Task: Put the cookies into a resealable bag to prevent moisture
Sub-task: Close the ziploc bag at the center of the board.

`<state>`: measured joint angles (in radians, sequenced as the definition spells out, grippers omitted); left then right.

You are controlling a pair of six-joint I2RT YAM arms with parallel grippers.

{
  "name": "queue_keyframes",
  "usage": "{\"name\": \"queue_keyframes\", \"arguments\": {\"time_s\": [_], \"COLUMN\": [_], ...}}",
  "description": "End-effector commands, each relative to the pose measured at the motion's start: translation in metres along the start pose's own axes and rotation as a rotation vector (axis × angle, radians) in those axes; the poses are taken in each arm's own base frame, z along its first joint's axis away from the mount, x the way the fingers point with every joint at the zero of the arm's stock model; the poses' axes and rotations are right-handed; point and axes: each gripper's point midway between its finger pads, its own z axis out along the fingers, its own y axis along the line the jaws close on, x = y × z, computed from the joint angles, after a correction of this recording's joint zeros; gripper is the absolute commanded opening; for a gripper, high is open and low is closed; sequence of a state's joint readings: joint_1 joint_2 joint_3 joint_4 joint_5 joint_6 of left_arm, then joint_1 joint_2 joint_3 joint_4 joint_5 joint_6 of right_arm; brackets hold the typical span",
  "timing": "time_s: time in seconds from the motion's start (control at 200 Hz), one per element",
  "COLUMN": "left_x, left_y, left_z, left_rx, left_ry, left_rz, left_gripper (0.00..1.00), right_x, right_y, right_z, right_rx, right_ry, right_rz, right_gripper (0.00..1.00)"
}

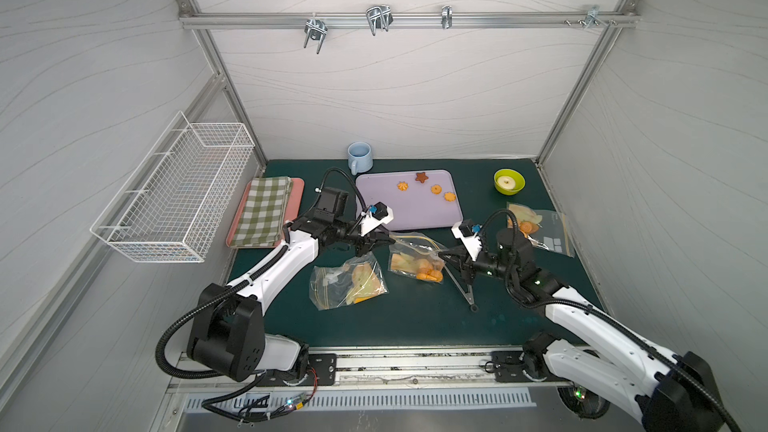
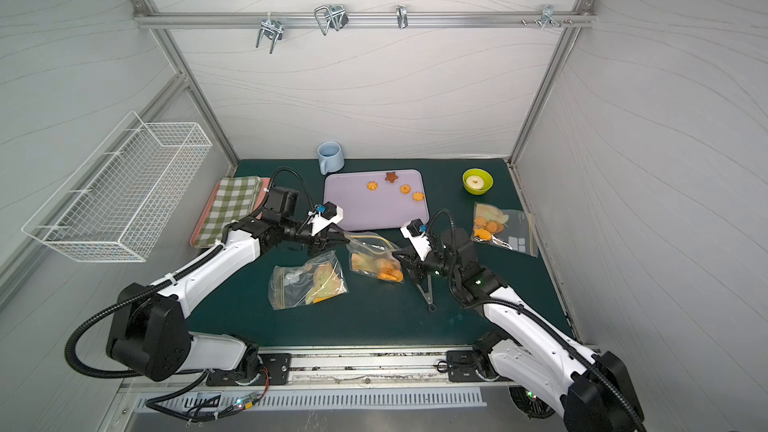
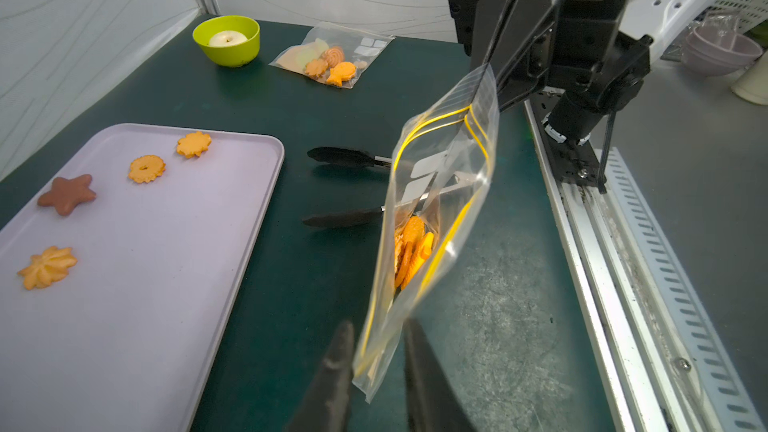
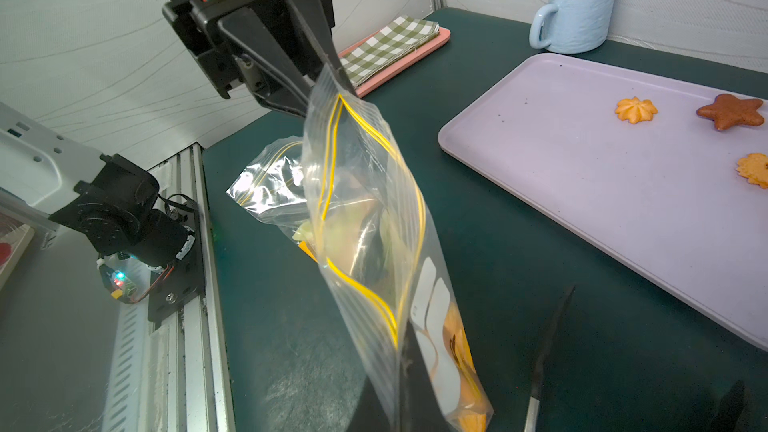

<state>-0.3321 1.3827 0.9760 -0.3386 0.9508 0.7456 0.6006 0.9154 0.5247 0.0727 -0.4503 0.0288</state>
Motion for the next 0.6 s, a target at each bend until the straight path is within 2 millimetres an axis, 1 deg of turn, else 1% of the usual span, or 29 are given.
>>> {"name": "queue_keyframes", "arguments": {"time_s": [0.0,0.05,0.09,0.17,0.24,0.29,0.345,0.42,0.495,0.56,0.595], "left_x": [-0.016,-0.016,-0.016,-0.016,-0.017,-0.018,-0.015,-0.012,-0.009,-0.009,-0.008], "left_y": [0.003,0.003,0.003,0.005,0.010,0.007,0.001,-0.016,-0.029,-0.034,-0.035], "left_z": [-0.003,-0.003,-0.004,-0.004,-0.004,-0.003,0.000,0.004,0.001,-0.004,-0.007], "left_rx": [0.002,-0.001,-0.003,-0.014,-0.043,-0.047,-0.060,-0.047,-0.035,-0.030,-0.045], "left_ry": [-0.035,-0.031,-0.029,-0.024,-0.009,0.021,0.082,0.155,0.195,0.212,0.226], "left_rz": [0.058,0.057,0.058,0.046,0.011,-0.012,-0.036,-0.041,-0.047,-0.062,-0.061], "left_gripper": [0.12,0.04,0.00,0.00,0.00,0.00,0.00,0.00,0.00,0.00,0.00], "right_x": [-0.016,-0.016,-0.016,-0.016,-0.016,-0.017,-0.019,-0.021,-0.022,-0.021,-0.022], "right_y": [0.003,0.002,0.001,-0.006,-0.015,-0.019,-0.021,-0.017,-0.010,-0.002,0.002], "right_z": [-0.003,-0.003,-0.003,-0.003,-0.005,-0.008,-0.011,-0.013,-0.013,-0.013,-0.014], "right_rx": [-0.008,-0.002,0.006,0.044,0.102,0.129,0.141,0.128,0.086,0.045,0.020], "right_ry": [-0.033,-0.034,-0.032,-0.028,-0.027,-0.035,-0.045,-0.045,-0.027,0.000,0.015], "right_rz": [-0.027,-0.027,-0.025,-0.009,0.014,0.022,0.019,-0.004,-0.036,-0.041,-0.037], "right_gripper": [0.00,0.00,0.00,0.00,0.00,0.00,0.10,0.14,0.17,0.19,0.22]}}
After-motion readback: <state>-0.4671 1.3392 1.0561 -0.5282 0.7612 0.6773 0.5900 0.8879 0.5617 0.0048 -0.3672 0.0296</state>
